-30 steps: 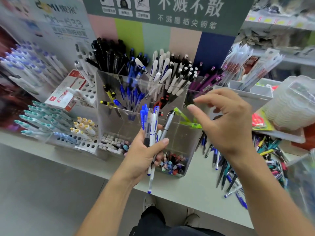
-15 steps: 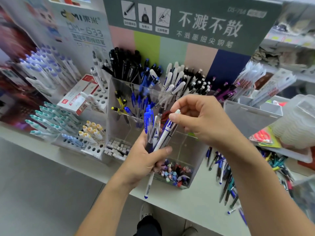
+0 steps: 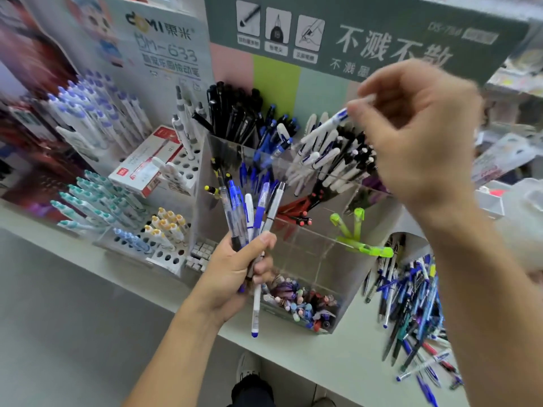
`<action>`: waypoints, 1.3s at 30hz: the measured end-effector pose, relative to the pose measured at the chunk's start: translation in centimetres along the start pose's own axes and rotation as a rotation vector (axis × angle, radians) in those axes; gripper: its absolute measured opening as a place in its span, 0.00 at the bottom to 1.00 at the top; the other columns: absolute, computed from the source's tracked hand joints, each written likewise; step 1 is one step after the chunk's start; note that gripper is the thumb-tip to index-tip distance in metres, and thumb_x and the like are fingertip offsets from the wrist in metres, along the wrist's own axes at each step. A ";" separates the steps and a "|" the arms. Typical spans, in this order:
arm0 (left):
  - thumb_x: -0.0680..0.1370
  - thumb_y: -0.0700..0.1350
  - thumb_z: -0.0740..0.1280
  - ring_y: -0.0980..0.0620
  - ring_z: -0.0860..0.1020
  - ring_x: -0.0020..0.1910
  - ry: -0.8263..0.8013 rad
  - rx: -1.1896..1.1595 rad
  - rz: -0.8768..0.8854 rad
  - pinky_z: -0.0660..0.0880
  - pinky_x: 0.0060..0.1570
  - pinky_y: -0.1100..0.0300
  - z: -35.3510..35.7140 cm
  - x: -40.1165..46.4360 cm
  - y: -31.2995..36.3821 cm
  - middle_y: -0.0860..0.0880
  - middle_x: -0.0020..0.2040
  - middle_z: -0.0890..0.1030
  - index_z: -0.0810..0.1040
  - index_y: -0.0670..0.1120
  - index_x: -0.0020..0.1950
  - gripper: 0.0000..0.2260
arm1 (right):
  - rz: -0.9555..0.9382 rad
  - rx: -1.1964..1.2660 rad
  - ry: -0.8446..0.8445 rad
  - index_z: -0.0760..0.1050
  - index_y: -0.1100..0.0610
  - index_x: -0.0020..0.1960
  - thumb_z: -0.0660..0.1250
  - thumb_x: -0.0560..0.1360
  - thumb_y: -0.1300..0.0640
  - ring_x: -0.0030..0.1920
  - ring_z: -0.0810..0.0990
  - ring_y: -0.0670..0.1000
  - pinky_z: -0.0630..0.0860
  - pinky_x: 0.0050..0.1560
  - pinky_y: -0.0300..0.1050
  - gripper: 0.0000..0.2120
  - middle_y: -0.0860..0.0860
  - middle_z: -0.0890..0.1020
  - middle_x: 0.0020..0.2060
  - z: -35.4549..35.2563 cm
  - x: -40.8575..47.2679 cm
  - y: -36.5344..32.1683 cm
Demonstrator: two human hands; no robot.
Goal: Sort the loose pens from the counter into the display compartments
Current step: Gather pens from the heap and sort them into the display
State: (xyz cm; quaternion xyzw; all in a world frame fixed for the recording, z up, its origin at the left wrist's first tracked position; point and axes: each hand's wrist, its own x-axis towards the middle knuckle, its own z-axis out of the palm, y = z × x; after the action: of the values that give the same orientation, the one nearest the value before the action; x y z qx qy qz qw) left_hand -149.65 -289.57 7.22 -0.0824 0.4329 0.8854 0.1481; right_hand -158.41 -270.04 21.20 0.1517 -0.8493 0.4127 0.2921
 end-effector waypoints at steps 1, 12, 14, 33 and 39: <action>0.79 0.39 0.68 0.58 0.66 0.26 0.002 -0.032 -0.009 0.65 0.23 0.68 0.0 0.0 0.1 0.49 0.40 0.73 0.72 0.44 0.53 0.06 | -0.011 -0.060 -0.051 0.83 0.56 0.49 0.75 0.74 0.59 0.38 0.81 0.43 0.80 0.42 0.40 0.04 0.47 0.83 0.39 1.3 0.3 0.4; 0.75 0.39 0.73 0.59 0.62 0.22 0.038 -0.023 -0.029 0.60 0.19 0.69 1.2 -0.3 1.6 0.51 0.34 0.70 0.76 0.44 0.56 0.11 | -0.083 -0.442 -0.425 0.80 0.52 0.65 0.68 0.80 0.51 0.55 0.77 0.55 0.74 0.53 0.50 0.15 0.53 0.80 0.50 7.1 3.1 0.7; 0.75 0.41 0.69 0.60 0.62 0.22 0.053 -0.045 -0.042 0.59 0.19 0.69 1.3 -0.4 1.9 0.51 0.34 0.71 0.78 0.45 0.56 0.10 | -0.095 -0.550 -0.471 0.81 0.52 0.62 0.66 0.81 0.57 0.55 0.78 0.58 0.77 0.50 0.52 0.12 0.55 0.80 0.53 7.8 3.6 0.2; 0.77 0.45 0.69 0.59 0.67 0.24 -0.080 -0.308 -0.145 0.67 0.22 0.68 2.0 -0.4 2.0 0.49 0.41 0.77 0.79 0.48 0.57 0.10 | 0.546 0.236 -0.840 0.86 0.55 0.46 0.72 0.78 0.57 0.40 0.86 0.49 0.83 0.45 0.45 0.05 0.49 0.87 0.37 4.0 -5.8 -0.1; 0.73 0.45 0.72 0.58 0.69 0.25 -0.096 -0.216 -0.180 0.66 0.21 0.69 2.8 -0.6 1.5 0.52 0.42 0.77 0.78 0.46 0.59 0.15 | 0.724 0.426 -0.979 0.84 0.66 0.50 0.73 0.76 0.60 0.27 0.74 0.37 0.66 0.26 0.27 0.08 0.48 0.81 0.33 3.8 -5.3 0.5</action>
State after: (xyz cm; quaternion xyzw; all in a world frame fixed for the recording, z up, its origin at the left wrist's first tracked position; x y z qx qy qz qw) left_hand -149.67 -288.39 10.20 -0.0938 0.3183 0.9129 0.2378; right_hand -155.90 -272.61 15.73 0.0808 -0.7810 0.5278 -0.3238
